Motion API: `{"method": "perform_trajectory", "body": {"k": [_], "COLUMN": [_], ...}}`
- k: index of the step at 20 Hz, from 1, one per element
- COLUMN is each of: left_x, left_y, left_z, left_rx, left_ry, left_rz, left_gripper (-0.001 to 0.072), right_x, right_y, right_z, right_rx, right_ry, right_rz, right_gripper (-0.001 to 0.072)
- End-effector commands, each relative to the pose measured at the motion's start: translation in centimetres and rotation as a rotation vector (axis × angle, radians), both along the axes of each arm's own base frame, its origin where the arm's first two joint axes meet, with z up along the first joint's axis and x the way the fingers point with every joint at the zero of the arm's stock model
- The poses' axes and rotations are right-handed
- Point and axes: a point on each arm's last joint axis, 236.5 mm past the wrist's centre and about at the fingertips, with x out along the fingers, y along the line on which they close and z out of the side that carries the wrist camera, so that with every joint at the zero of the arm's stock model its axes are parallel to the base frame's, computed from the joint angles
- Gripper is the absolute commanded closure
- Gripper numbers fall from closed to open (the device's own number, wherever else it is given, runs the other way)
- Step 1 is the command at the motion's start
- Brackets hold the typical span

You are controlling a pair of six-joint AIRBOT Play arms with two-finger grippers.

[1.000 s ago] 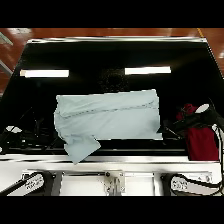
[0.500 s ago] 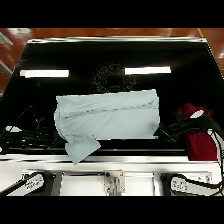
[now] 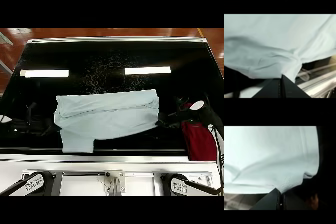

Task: Fold the shirts.

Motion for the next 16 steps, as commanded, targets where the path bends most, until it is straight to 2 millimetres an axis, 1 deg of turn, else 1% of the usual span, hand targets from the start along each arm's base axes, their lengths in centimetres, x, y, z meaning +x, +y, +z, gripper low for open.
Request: {"method": "perform_trajectory", "body": {"k": [1, 3, 5, 8, 11, 13, 16], "left_x": [3.9, 6.2, 8.8, 12.5, 15.6, 17.2, 18.5], "left_y": [1.1, 1.2, 1.6, 2.9, 3.8, 4.0, 3.8], "left_z": [2.0, 2.7, 3.4, 3.3, 2.3, 1.6, 0.1], "left_rx": [0.036, 0.044, 0.051, 0.046, 0.024, 0.005, -0.024], "left_ry": [-0.063, -0.087, -0.115, -0.112, -0.089, -0.086, -0.06], "left_rz": [0.035, 0.012, 0.003, 0.031, 0.06, 0.07, 0.079], "left_gripper": [0.0669, 0.0669, 0.0669, 0.0669, 0.0669, 0.0668, 0.0668], "right_x": [5.1, 7.5, 9.8, 12.8, 15.1, 16.2, 16.8], "right_y": [0.7, 1.0, 0.4, -0.4, -1.1, -1.3, -1.4], "right_z": [2.4, 3.0, 3.6, 3.6, 2.8, 2.0, 0.2], "right_rx": [-0.043, -0.059, -0.07, -0.093, -0.112, -0.116, -0.11], "right_ry": [-0.16, -0.219, -0.254, -0.284, -0.302, -0.301, -0.282], "right_rz": [-0.028, -0.039, -0.074, -0.084, -0.09, -0.093, -0.11], "right_gripper": [0.0651, 0.0651, 0.0651, 0.0651, 0.0651, 0.0651, 0.065]}}
